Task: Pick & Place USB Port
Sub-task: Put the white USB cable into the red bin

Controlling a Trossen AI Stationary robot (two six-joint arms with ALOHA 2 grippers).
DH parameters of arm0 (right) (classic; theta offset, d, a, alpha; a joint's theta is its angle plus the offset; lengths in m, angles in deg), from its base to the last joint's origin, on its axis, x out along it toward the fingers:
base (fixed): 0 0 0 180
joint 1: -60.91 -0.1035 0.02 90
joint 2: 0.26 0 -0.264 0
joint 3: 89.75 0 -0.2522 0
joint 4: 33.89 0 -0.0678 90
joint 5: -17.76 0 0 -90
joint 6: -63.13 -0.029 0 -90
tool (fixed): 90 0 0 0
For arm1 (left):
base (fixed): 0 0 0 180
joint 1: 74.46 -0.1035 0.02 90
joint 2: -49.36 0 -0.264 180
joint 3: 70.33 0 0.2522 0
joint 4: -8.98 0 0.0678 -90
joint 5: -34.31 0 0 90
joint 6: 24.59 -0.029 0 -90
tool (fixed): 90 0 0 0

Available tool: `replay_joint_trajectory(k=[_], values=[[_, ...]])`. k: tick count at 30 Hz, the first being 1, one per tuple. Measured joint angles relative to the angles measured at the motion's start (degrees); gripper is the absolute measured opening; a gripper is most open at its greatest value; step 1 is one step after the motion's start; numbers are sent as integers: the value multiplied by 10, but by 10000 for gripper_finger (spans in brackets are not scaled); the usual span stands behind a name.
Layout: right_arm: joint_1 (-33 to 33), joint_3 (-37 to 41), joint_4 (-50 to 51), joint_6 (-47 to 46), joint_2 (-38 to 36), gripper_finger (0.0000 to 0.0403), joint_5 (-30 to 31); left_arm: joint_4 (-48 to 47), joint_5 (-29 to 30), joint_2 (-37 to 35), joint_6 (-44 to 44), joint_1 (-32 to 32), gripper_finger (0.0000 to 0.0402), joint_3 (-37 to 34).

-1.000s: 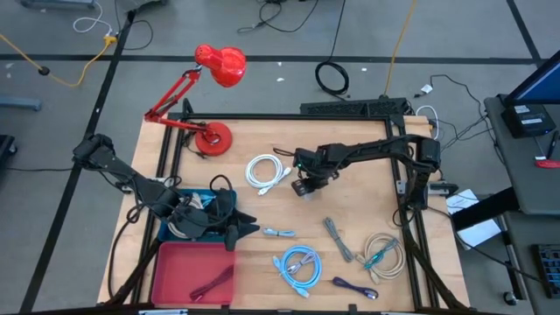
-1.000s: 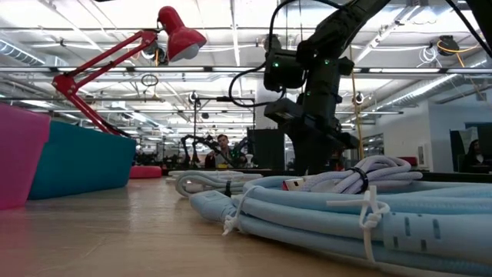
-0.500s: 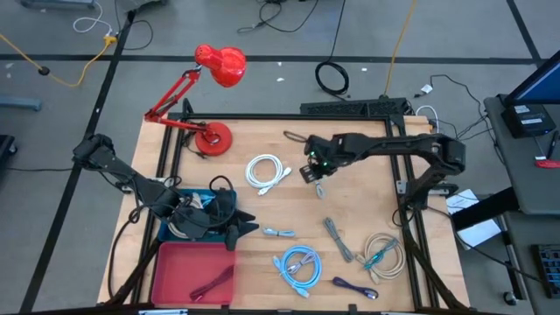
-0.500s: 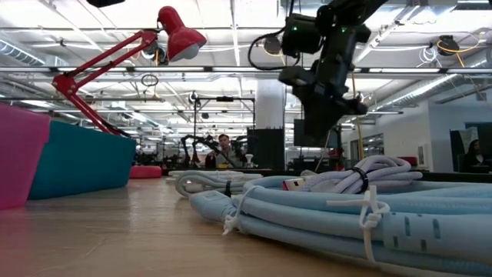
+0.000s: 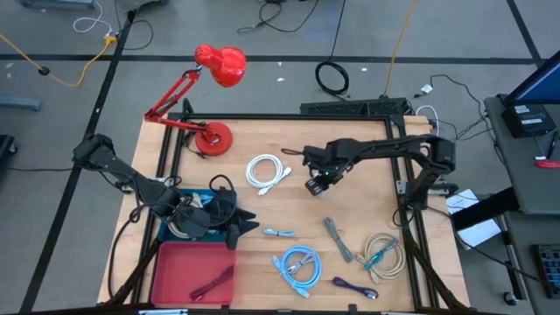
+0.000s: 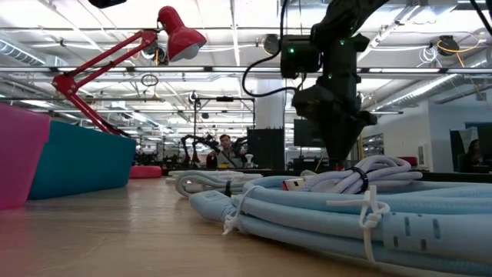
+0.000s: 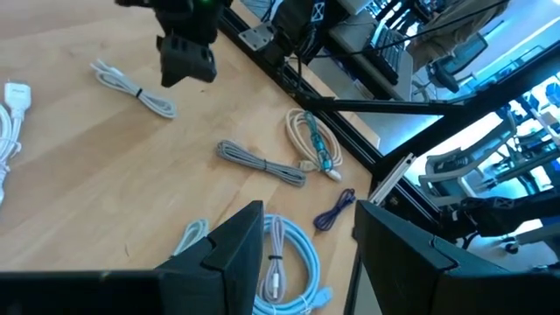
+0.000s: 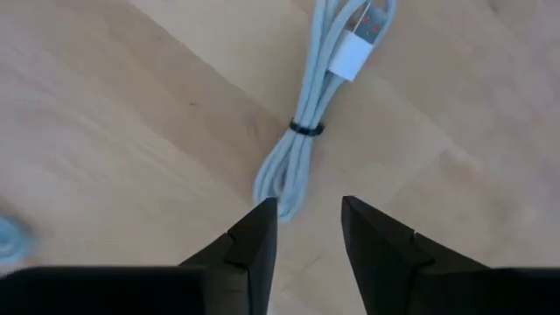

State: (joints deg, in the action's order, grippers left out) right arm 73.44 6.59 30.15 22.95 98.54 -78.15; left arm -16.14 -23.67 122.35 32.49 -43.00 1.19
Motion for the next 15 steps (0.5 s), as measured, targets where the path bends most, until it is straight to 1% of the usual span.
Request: replay_joint_trajectory(k=[8, 11, 15], values=[[-14, 0, -74, -1, 23, 155, -6, 0, -5, 0, 7, 0, 184, 0], [-15, 0, -77, -1, 24, 159, -8, 0, -5, 0, 8, 2, 184, 0], [-13, 5, -84, 6, 24, 158, 8, 0, -6, 0, 11, 2, 184, 0]])
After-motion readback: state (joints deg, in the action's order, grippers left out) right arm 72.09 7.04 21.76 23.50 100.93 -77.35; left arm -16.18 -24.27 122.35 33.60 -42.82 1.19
